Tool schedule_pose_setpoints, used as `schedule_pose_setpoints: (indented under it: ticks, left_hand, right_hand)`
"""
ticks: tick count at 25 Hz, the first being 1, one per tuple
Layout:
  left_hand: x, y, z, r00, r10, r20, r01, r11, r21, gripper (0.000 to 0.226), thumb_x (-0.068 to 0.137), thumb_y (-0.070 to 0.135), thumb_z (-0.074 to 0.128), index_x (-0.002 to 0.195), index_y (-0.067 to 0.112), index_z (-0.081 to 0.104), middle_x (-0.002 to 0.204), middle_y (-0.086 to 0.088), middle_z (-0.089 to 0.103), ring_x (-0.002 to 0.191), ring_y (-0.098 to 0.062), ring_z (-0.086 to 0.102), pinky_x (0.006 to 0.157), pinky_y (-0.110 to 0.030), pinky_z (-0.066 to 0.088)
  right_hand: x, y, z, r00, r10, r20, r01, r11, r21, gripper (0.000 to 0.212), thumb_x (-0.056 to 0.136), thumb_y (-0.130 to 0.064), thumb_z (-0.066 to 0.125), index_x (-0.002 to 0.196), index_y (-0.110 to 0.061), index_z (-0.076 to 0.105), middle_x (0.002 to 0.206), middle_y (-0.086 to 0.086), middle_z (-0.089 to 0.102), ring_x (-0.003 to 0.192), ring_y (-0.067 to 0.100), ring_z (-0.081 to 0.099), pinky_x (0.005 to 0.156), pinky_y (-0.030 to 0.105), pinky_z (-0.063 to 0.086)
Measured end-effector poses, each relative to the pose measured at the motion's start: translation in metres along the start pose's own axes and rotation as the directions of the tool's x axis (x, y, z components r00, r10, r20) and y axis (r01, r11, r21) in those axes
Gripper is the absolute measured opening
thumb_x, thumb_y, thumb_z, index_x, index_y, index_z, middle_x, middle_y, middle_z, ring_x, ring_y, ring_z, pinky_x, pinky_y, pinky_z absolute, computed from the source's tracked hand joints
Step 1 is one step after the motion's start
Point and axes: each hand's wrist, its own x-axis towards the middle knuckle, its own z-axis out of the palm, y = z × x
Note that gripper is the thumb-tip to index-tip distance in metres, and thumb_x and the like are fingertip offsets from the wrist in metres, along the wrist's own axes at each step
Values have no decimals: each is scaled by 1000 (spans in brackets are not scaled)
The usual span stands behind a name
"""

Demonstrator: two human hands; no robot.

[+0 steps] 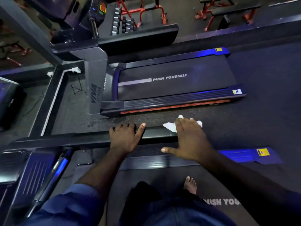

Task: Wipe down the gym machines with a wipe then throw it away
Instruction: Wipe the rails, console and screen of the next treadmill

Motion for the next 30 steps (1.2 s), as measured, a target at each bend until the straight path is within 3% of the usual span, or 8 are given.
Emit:
schedule_pose_setpoints:
  ticks: [4,6,9,11,14,18,25,30]
  left_hand:
    - [10,-1,5,998,56,-35,-56,998,4,83,99,80,5,103,28,70,112,-4,76,109,-30,67,97,-49,42]
    - [9,-3,8,995,50,-81,-51,999,-10,80,101,77,11,91,27,72,98,0,77,98,-26,69,90,-45,44]
    - [4,3,12,987,31,-156,-35,999,-25,73,101,72,23,75,23,71,81,-1,75,84,-26,69,81,-42,44]
    - [5,2,15,988,25,-152,-31,999,-32,72,101,70,24,75,21,72,81,-2,75,83,-28,69,81,-43,44]
    - [4,-3,17,985,55,-162,-59,998,-19,72,102,69,24,80,20,73,83,-3,75,84,-30,70,82,-43,44]
    - [7,-3,13,995,28,-94,-31,999,-25,69,100,69,27,85,22,75,84,-1,76,85,-29,70,82,-42,42]
    - [26,13,-3,987,-143,78,148,987,-68,61,83,69,28,102,34,75,103,-1,77,102,-23,69,91,-41,37]
    - [42,23,-11,953,-270,140,275,961,-20,54,86,63,34,104,28,72,104,-9,77,101,-27,70,94,-42,39]
  right_hand:
    - [-10,19,-1,986,-162,28,158,982,105,131,68,-98,47,161,-8,27,163,11,36,150,29,33,126,44,23]
    - [-4,36,-10,993,-89,77,75,983,168,122,69,-100,45,158,-17,36,153,7,47,142,27,42,117,39,35]
    - [21,33,-26,971,11,239,-92,940,330,72,89,-88,39,126,-32,66,111,-8,66,106,16,58,86,31,42]
    - [30,42,-28,950,44,310,-213,816,538,75,95,-83,27,103,-26,75,97,-14,72,96,11,66,83,27,48]
    - [33,63,-24,906,101,410,-399,525,752,60,109,-58,34,111,-20,80,108,-11,78,99,4,70,89,27,53]
    - [75,37,-33,806,-47,590,-424,649,632,51,113,-37,41,66,-18,47,44,-13,45,38,-1,39,43,20,32]
    - [97,69,-32,683,-197,703,-435,664,608,29,110,-26,50,90,-18,69,72,-21,61,58,-12,52,67,14,42]
    - [117,79,-9,516,-464,720,-422,594,685,38,107,-46,50,143,-38,60,144,-27,53,132,-10,48,113,13,33]
